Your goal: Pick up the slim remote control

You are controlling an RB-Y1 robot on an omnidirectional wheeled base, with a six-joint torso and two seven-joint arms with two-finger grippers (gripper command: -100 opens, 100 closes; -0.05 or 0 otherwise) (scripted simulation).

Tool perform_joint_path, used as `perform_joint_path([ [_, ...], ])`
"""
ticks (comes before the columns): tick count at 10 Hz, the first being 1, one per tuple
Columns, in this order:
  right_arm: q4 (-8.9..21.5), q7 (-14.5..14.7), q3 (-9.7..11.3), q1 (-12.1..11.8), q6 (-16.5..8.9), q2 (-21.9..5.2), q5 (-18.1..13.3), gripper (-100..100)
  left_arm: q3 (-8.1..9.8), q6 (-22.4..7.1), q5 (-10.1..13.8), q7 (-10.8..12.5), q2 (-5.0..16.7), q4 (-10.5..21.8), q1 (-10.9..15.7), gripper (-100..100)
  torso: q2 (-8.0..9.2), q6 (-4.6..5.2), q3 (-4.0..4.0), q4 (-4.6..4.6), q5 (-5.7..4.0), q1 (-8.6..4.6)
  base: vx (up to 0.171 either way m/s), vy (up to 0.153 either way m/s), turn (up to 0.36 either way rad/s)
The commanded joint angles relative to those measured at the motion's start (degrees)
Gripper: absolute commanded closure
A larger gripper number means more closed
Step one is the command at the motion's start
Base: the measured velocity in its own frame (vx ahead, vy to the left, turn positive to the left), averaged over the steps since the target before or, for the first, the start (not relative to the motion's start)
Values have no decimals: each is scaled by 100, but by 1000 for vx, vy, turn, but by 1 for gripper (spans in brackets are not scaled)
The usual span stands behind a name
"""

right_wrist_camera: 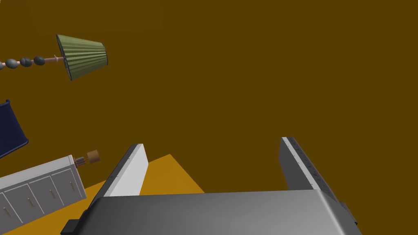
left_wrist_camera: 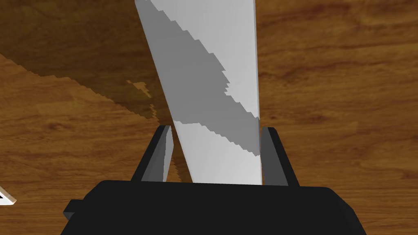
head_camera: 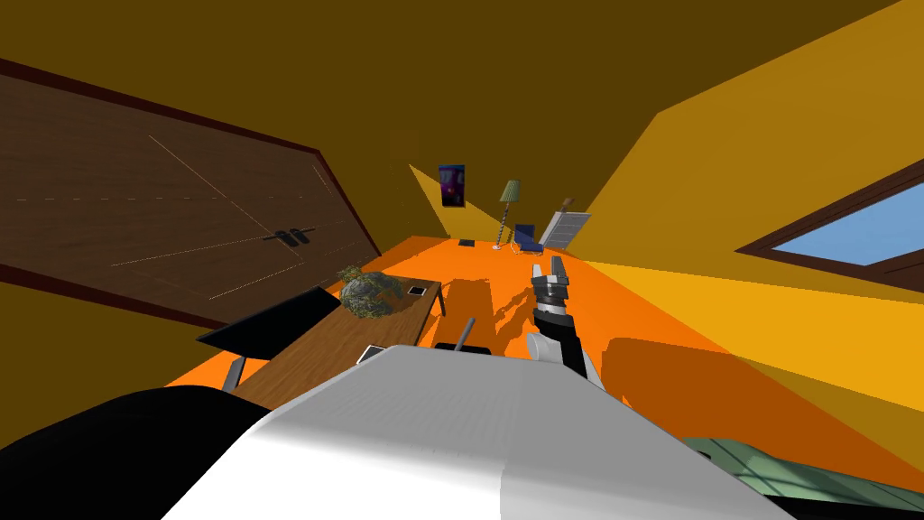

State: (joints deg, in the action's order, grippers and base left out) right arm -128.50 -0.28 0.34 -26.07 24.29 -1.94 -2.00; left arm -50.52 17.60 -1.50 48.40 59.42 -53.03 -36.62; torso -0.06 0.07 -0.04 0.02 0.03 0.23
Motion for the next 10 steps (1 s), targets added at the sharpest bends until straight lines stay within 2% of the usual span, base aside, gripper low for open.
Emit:
perform_joint_path([
  [1, 0, 0, 0, 0, 0, 0, 0, 0, 0, 0, 0, 0, 0, 0, 0, 100, 0, 0, 0, 0, 0, 0, 0, 0, 0],
  [4, 0, 0, 0, 0, 0, 0, 0, 0, 3, 2, 3, 5, -3, -3, 3, 100, 2, 0, 0, -2, -2, -2, 0, 0, 0],
  [5, 0, 0, 0, 0, 0, 0, 0, 0, 2, 3, 2, 3, -3, -4, 4, 0, 2, -1, 0, -2, -2, -1, 0, 0, 0],
  [6, 0, 0, 0, 0, 0, 0, 0, 0, -50, 71, 11, 112, 186, -95, -1, 100, 2, -1, 0, -2, -1, -2, -2, -23, 9],
  [8, 0, 0, 1, 0, 0, 0, 0, 0, -90, 153, 32, 233, 440, -243, -53, 100, 2, 0, 0, -2, -7, -18, -8, -47, -3],
  [9, 0, 0, 1, 0, 0, 1, 0, 0, -75, 117, 24, 181, 348, -181, -31, 100, 3, -2, 0, -3, -10, -23, -3, -23, 2],
  [10, 0, 0, 0, 0, 0, 0, 0, 0, -78, 144, 24, 195, 362, -172, -31, 0, 2, -3, 0, -3, -6, -16, 0, 0, 0],
])
